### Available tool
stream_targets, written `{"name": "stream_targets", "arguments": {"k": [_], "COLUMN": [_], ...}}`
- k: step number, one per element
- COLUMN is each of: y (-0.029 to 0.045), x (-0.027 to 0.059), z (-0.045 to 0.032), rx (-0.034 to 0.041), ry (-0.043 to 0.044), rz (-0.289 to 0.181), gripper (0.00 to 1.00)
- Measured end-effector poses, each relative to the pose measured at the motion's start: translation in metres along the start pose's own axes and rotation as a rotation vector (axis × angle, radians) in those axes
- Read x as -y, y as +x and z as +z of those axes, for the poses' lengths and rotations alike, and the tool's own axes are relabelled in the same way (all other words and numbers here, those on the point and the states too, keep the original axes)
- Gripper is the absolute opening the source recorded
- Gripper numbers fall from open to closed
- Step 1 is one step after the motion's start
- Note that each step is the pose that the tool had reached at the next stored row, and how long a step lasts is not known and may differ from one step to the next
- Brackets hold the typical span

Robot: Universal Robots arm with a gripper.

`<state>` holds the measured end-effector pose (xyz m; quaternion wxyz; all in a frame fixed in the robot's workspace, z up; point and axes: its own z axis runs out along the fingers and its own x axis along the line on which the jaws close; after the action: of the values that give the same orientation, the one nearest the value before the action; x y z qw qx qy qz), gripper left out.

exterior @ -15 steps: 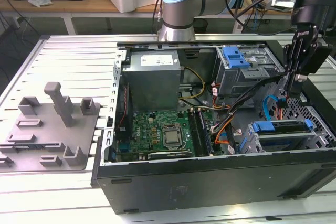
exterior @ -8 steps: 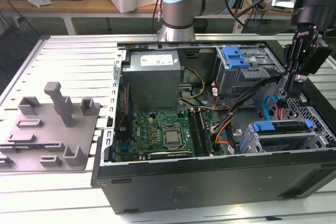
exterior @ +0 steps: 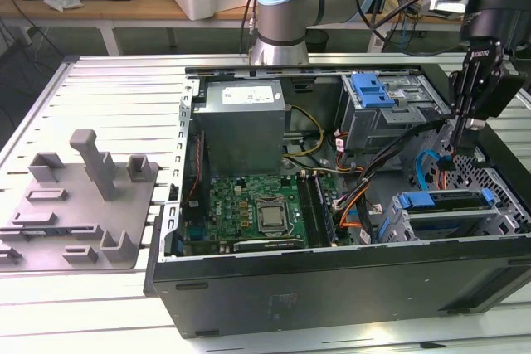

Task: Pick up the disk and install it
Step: 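Insert the first disk wire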

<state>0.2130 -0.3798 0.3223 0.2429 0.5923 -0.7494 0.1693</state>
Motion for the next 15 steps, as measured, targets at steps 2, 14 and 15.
{"name": "stream_targets", "arguments": {"k": [2, 14, 15], "y": [-0.0001, 0.0017, 0.0018], "x": [-0.0004, -0.0102, -0.0106], "z": [0.0000, 0.0019, 0.0020], "rx": [-0.0095, -0.0445, -0.0412], "ry": [0.0007, 0.0155, 0.0183], "rz": [0.000, -0.021, -0.026], "gripper": [0.16, 0.16, 0.16]}}
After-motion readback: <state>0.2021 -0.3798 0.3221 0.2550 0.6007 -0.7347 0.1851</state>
